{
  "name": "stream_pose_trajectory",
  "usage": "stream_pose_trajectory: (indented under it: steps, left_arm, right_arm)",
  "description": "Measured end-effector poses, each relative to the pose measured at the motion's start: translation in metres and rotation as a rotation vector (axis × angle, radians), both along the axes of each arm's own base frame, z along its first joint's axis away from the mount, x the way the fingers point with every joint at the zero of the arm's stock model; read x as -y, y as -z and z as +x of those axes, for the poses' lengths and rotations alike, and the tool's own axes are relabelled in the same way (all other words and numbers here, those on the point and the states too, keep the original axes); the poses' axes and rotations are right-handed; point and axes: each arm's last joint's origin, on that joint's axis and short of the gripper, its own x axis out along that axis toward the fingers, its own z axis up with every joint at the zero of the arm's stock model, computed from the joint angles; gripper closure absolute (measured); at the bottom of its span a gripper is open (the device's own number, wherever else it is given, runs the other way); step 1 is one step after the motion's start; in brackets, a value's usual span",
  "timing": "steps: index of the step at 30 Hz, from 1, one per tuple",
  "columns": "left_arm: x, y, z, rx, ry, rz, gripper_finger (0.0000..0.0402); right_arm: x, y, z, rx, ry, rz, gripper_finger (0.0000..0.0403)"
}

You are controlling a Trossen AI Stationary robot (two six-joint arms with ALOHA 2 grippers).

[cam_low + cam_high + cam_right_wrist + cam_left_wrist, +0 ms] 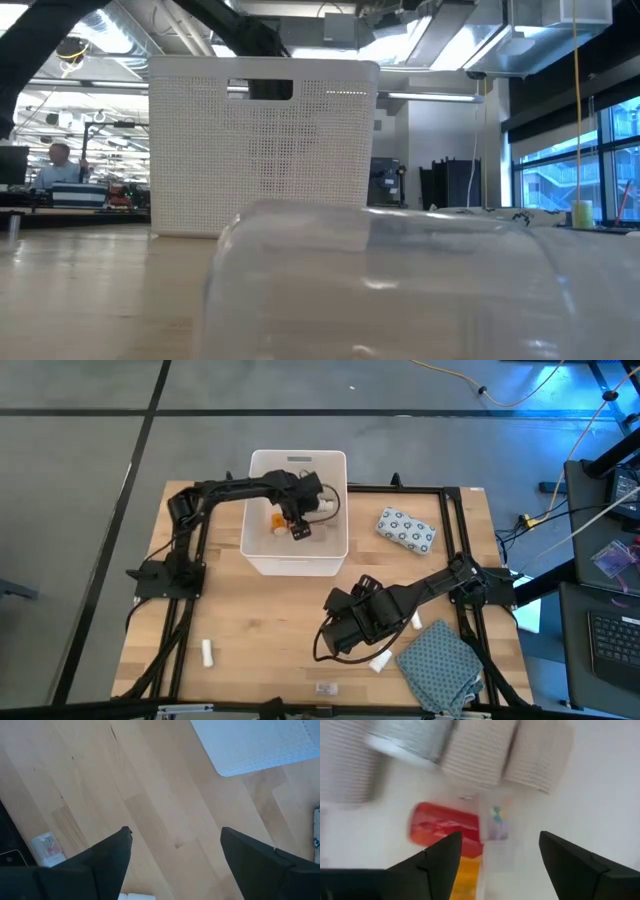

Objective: Pick & place medical supplies in basket/bin
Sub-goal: Put the transparent pill bottle into the white bin

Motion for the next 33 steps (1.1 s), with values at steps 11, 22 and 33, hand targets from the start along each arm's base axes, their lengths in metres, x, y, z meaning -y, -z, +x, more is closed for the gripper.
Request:
stream_pose_trajectory:
  steps: [11, 22, 33]
  left_arm:
    - [0.036, -0.136, -0.058, 0.394, -0.065, 0.159, 0.0146]
    - [0.144, -0.221, -0.12, 0.77, 0.104, 0.068, 0.0146]
    - [0.232, -0.215, -0.137, 0.819, 0.206, -0.055, 0.0146]
  right_arm:
    - [-0.002, 0.0, 0.002, 0.021, 0.0, 0.018, 0.0099]
    - [-0.028, -0.003, 0.001, 0.047, -0.259, 0.1, 0.0099]
    - [-0.092, 0.031, -0.046, -0.203, -0.709, 0.079, 0.0099]
